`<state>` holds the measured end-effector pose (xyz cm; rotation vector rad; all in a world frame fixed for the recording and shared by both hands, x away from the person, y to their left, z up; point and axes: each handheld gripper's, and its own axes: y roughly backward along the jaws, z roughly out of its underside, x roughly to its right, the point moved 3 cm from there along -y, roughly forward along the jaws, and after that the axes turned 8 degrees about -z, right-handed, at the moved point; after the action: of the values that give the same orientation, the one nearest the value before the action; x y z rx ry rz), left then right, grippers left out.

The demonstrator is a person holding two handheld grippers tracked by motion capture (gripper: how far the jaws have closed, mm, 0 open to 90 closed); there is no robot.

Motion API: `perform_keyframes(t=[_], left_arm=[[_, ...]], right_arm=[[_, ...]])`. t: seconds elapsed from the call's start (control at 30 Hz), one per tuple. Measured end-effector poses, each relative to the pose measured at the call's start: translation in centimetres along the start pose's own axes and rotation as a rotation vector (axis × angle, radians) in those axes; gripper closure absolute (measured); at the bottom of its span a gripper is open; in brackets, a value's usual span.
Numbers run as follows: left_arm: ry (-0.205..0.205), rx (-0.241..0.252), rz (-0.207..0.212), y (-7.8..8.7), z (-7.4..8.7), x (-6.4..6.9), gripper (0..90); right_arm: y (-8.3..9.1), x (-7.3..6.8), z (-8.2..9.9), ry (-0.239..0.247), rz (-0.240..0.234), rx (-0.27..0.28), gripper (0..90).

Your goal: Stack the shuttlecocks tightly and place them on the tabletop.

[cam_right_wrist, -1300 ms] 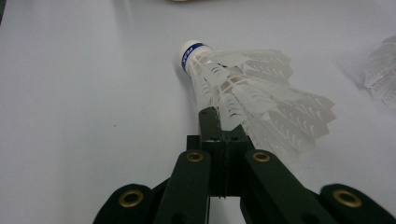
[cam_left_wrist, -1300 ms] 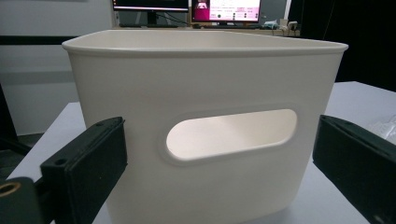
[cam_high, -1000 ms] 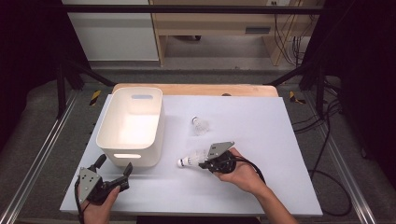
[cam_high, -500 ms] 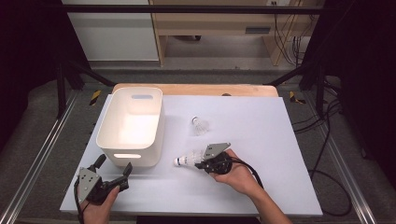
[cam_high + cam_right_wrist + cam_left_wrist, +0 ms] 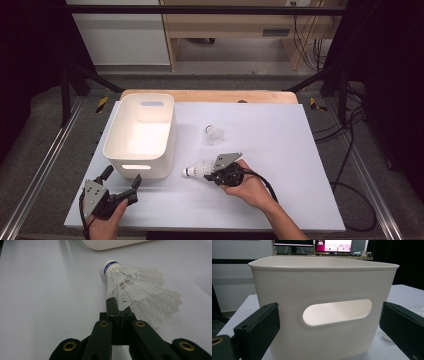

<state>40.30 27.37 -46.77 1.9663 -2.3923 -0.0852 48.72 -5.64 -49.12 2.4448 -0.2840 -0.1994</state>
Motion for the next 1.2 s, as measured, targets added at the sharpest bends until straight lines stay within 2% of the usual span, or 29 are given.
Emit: perform_keyframes(t=[0.73, 1.2], left_arm=[[-0.001, -0.001, -0.001, 0.0, 0.0, 0.0, 3.1], [-0.001, 0.0, -0.001, 0.0, 0.0, 0.0, 3.2]], right_arm=[[1.2, -0.1, 0.1, -0.03, 0.017, -0.007, 70.7], [1.5, 0.1, 0.2, -0.051, 0.032, -0.004, 63.8]])
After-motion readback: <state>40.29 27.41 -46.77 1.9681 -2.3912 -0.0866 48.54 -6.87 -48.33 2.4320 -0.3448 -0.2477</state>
